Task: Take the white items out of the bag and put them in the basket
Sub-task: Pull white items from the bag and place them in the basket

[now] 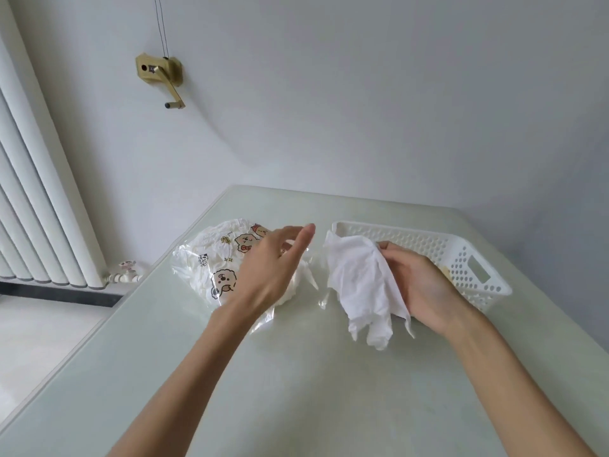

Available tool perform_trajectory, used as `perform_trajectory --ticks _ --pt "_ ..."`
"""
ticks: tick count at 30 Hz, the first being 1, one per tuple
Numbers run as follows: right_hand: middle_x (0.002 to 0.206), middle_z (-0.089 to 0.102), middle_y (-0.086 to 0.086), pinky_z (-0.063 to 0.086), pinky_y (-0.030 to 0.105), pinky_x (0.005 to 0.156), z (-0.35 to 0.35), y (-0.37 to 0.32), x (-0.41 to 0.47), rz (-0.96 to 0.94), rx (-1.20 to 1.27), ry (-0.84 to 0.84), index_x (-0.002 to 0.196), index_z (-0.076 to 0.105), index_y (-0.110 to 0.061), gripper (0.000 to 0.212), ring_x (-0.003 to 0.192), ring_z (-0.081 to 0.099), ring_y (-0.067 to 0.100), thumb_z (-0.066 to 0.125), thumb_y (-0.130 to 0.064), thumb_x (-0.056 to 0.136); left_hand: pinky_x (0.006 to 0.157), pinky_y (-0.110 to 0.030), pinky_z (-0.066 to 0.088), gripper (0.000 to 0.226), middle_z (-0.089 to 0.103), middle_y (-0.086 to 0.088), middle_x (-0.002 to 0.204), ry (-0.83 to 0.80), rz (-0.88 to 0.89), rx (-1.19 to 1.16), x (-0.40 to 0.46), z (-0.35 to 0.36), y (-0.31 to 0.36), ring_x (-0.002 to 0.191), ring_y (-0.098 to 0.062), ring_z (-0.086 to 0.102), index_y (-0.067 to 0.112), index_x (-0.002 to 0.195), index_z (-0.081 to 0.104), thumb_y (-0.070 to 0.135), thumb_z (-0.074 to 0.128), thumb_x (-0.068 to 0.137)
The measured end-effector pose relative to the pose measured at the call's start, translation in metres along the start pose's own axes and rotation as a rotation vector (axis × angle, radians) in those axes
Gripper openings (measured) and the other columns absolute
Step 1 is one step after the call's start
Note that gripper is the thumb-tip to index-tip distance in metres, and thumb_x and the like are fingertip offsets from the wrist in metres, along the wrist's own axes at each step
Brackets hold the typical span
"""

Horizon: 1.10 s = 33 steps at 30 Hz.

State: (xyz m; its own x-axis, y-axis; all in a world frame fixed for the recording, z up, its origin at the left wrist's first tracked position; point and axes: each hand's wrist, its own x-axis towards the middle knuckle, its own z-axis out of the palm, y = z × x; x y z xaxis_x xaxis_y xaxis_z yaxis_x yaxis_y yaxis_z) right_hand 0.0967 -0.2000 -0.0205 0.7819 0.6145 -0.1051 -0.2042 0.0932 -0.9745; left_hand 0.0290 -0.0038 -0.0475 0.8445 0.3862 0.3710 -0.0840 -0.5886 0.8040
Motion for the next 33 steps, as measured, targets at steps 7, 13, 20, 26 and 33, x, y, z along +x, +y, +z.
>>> perform_trajectory --ticks 7,13,20,26,33 --pt "0.078 0.062 0.003 0.043 0.031 0.071 -0.022 -0.017 -0.029 -0.063 0.044 -0.013 0.085 0.058 -0.012 0.013 0.07 0.06 0.015 0.047 -0.016 0.091 0.069 -0.006 0.041 0.024 0.07 0.019 0.079 -0.61 0.028 0.017 0.029 0.007 0.058 0.076 0.008 0.063 0.019 0.083 0.069 0.042 0.063 0.089" --pt "0.095 0.073 0.0 0.051 0.03 0.076 -0.047 -0.015 -0.045 -0.134 -0.304 0.049 0.106 0.059 -0.018 0.04 0.084 0.069 0.017 0.067 -0.047 0.079 0.067 -0.02 0.049 0.022 0.07 -0.004 0.07 -0.428 0.169 -0.145 0.029 0.027 0.086 0.063 -0.013 0.067 0.004 0.092 0.062 0.025 0.056 0.096" --pt "0.093 0.075 -0.001 0.049 0.016 0.07 -0.065 -0.029 -0.051 -0.25 -0.42 0.146 0.101 0.069 -0.014 0.013 0.085 0.071 0.011 0.063 -0.019 0.09 0.056 -0.016 0.04 0.024 0.059 0.009 0.067 -0.369 0.236 -0.241 0.036 0.042 0.127 0.061 -0.008 0.051 0.014 0.082 0.064 0.028 0.054 0.097" --pt "0.096 0.072 -0.005 0.05 0.021 0.08 -0.062 -0.02 -0.048 -0.269 -0.57 0.206 0.099 0.068 -0.021 0.017 0.091 0.068 0.01 0.071 -0.029 0.084 0.051 -0.02 0.037 0.025 0.06 0.006 0.062 -0.331 0.239 -0.194 0.024 0.054 0.113 0.052 -0.01 0.047 0.008 0.09 0.061 0.032 0.056 0.096" --pt "0.097 0.074 -0.01 0.043 0.006 0.078 -0.06 -0.026 -0.064 -0.21 -0.699 0.081 0.102 0.072 -0.018 0.017 0.089 0.065 -0.007 0.056 -0.015 0.095 0.063 -0.029 0.047 0.016 0.059 0.015 0.061 -0.034 0.354 0.226 0.027 0.037 0.102 0.059 -0.002 0.056 0.035 0.077 0.065 0.049 0.065 0.085"
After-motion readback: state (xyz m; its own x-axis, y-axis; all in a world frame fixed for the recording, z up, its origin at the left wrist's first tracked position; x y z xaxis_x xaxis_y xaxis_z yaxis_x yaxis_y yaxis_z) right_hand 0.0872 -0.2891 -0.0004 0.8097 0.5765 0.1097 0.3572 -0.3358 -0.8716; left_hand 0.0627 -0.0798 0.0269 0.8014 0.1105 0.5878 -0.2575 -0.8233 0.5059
